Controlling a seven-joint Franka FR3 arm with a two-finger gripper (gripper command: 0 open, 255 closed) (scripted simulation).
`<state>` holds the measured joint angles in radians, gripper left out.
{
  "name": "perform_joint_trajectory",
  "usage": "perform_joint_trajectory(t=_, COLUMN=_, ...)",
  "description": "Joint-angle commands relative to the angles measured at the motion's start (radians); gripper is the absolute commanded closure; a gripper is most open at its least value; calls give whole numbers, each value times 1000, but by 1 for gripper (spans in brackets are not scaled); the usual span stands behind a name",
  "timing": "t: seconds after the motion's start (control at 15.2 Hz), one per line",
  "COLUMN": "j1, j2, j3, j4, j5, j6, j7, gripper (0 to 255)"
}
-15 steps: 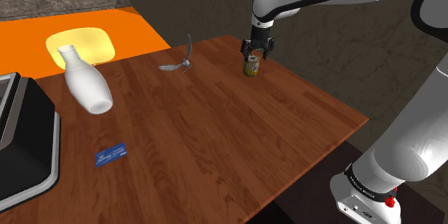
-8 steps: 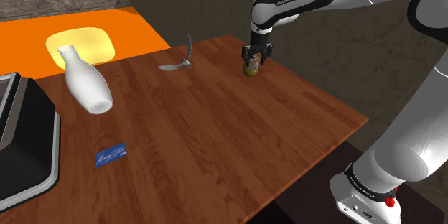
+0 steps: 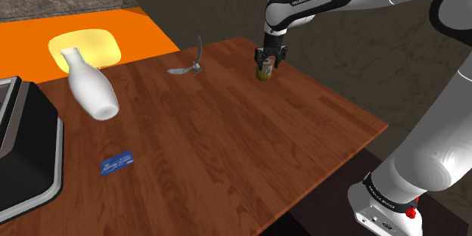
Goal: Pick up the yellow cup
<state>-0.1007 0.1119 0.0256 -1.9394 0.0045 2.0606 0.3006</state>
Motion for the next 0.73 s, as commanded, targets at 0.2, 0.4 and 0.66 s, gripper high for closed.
perform_joint_trajectory(t=0.2, j1=0, j2=-13, j3=0, j4=34, j5=0, j6=-51, j7=0, gripper=255)
perform_joint_trajectory(t=0.4, j1=-1, j2=-23, j3=0, j4=63, j5=0, j6=-89, j7=0, gripper=255)
perform_joint_trajectory(t=0.66, j1=-1, j2=-33, j3=0, j4=104, j5=1, j6=-140, j7=0, gripper=255)
